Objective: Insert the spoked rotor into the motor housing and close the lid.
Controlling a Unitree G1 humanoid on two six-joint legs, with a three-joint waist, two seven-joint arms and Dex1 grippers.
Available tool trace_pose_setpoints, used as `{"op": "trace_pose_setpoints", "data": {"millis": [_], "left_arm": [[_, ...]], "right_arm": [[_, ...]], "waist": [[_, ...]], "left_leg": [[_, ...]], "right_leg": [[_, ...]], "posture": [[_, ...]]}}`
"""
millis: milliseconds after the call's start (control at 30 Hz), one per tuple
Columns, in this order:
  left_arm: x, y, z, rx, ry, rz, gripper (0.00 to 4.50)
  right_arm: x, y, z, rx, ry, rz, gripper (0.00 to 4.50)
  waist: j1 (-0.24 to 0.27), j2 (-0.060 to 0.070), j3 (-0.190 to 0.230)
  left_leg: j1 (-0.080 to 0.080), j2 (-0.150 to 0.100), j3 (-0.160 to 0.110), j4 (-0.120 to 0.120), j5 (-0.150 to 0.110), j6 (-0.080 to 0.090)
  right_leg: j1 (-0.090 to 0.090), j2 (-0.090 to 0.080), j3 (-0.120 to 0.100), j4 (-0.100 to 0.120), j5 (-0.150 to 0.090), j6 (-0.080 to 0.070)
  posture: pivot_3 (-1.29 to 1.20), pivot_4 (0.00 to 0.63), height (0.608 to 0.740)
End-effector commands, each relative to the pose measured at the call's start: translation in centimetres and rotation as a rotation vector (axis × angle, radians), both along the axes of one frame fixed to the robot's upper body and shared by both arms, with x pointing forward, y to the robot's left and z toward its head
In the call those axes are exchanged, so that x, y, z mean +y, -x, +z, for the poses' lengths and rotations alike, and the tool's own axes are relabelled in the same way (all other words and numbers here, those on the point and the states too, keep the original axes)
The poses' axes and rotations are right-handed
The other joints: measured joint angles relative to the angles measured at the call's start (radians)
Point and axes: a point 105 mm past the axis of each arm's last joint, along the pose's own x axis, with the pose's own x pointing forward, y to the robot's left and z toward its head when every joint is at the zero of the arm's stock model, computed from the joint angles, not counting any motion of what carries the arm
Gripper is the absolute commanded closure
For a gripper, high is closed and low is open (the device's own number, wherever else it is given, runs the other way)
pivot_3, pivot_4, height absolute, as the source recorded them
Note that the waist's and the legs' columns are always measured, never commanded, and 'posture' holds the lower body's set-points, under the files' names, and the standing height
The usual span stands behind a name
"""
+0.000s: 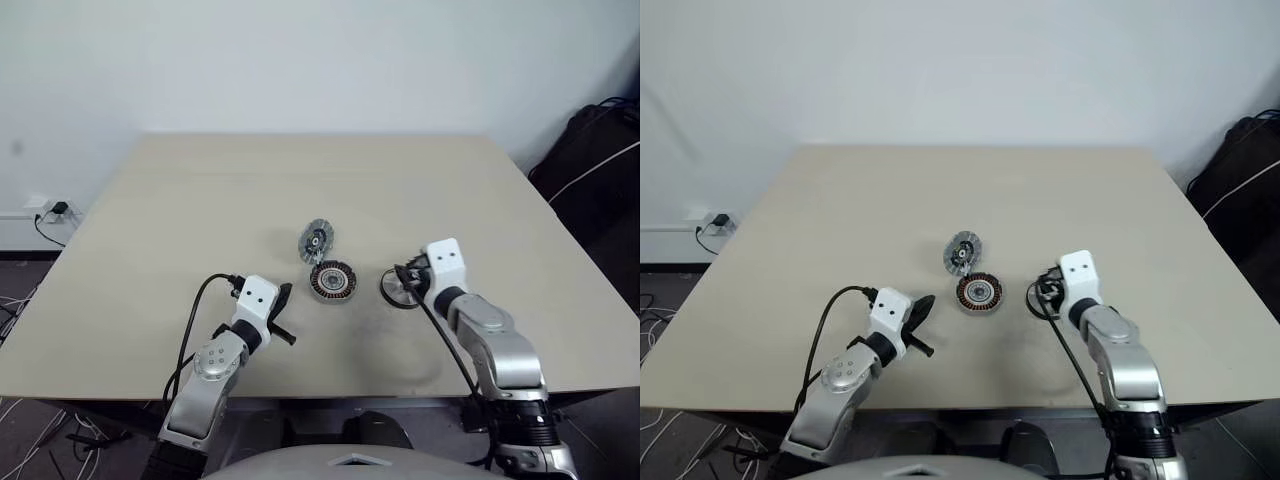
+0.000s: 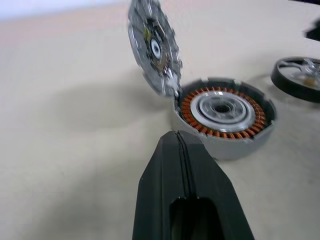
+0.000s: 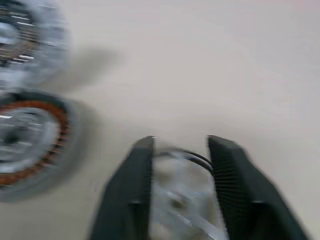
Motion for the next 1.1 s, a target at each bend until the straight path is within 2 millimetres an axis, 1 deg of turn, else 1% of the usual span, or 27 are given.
{"op": "trace_pose_setpoints", "data": {"millis": [33,200,267,333,367,400,433,500,567,667,933,1100], "left_arm": [[-0.5,-0.2,1.0,-0.049,0.017,-0.016,4.5],[-0.8,-0.2,0.8,-0.043,0.023,-0.03,4.5],[-0.9,-0.2,0.8,-0.041,0.025,-0.034,4.5],[-1.0,-0.1,0.7,-0.038,0.026,-0.037,4.5],[-1.0,-0.1,0.7,-0.037,0.026,-0.038,4.5],[-1.0,-0.1,0.6,-0.034,0.026,-0.039,4.5],[-1.0,-0.1,0.6,-0.033,0.026,-0.039,4.5],[-1.0,-0.1,0.5,-0.027,0.027,-0.041,4.5],[-1.0,0.0,0.5,-0.024,0.028,-0.043,4.5],[-1.1,-0.1,0.5,-0.021,0.028,-0.043,4.5],[-1.3,0.0,0.4,-0.013,0.035,-0.045,4.5],[-1.4,0.0,0.3,-0.009,0.034,-0.049,4.5]], "right_arm": [[-2.0,0.0,1.9,-0.069,0.006,-0.086,1.6],[-4.0,0.4,1.9,-0.067,-0.032,-0.196,0.02],[-4.6,0.5,1.6,-0.058,-0.073,-0.252,0.02],[-5.4,0.7,1.1,-0.024,-0.163,-0.332,0.02],[-5.6,0.8,0.9,-0.01,-0.193,-0.356,0.02],[-5.6,0.9,0.6,0.015,-0.262,-0.387,0.02],[-5.6,0.9,0.5,0.032,-0.308,-0.404,0.02],[-5.2,1.0,0.2,0.071,-0.473,-0.441,0.02],[-4.8,0.9,0.2,0.09,-0.589,-0.46,0.02],[-4.4,0.8,0.3,0.12,-0.701,-0.47,0.02],[-3.0,0.9,-0.7,0.231,-0.855,-0.477,0.02],[-2.2,1.2,-2.0,0.291,-0.928,-0.485,0.02]], "waist": [[0.0,0.0,0.0],[-0.001,0.001,0.001],[0.0,0.001,0.001],[0.0,0.001,0.001],[0.0,0.002,0.001],[0.0,0.002,0.001],[0.0,0.003,0.001],[-0.001,0.003,0.002],[-0.001,0.005,0.002],[-0.001,0.007,0.002],[-0.002,0.01,0.003],[-0.005,0.011,0.003]], "left_leg": [[0.0,0.0,0.0,0.0,0.0,0.0],[0.0,0.0,0.0,0.0,0.0,0.0],[0.0,0.0,0.0,0.0,-0.001,0.001],[0.0,0.0,0.0,0.0,-0.001,0.001],[0.0,0.0,0.0,0.0,-0.001,0.001],[0.0,0.0,0.0,0.0,-0.001,0.001],[0.0,0.0,0.0,0.0,-0.001,0.001],[0.0,0.0,0.0,0.0,-0.001,0.001],[0.0,0.0,0.0,0.0,-0.003,0.005],[0.0,0.0,0.0,-0.001,-0.003,0.005],[-0.001,0.0,0.0,-0.001,-0.003,0.006],[-0.001,0.0,0.0,-0.001,-0.004,0.006]], "right_leg": [[0.0,0.0,0.0,0.0,0.0,0.0],[0.0,0.0,0.0,0.0,0.0,0.0],[0.0,0.0,0.0,0.0,0.0,0.0],[0.0,0.0,0.0,0.0,0.0,0.0],[0.0,0.0,0.0,0.0,0.0,0.0],[0.0,0.0,0.0,0.0,0.0,0.0],[0.0,0.0,0.0,0.0,0.0,0.0],[0.0,0.0,0.0,0.0,0.0,0.0],[0.0,0.0,0.0,0.0,0.0,0.0],[-0.001,0.0,0.0,0.0,0.0,-0.001],[-0.001,0.0,0.0,0.0,0.0,-0.001],[-0.001,0.0,0.0,0.0,0.0,-0.001]], "posture": [[0.0,0.0,0.74],[0.0,0.0,0.74],[0.0,0.0,0.74],[0.0,0.0,0.74],[0.0,0.0,0.74],[0.0,0.0,0.74],[0.0,0.0,0.74],[0.0,0.0,0.74],[0.0,0.0,0.74],[0.0,0.0,0.74],[0.0,0.0,0.74],[0.0,0.0,0.74]]}}
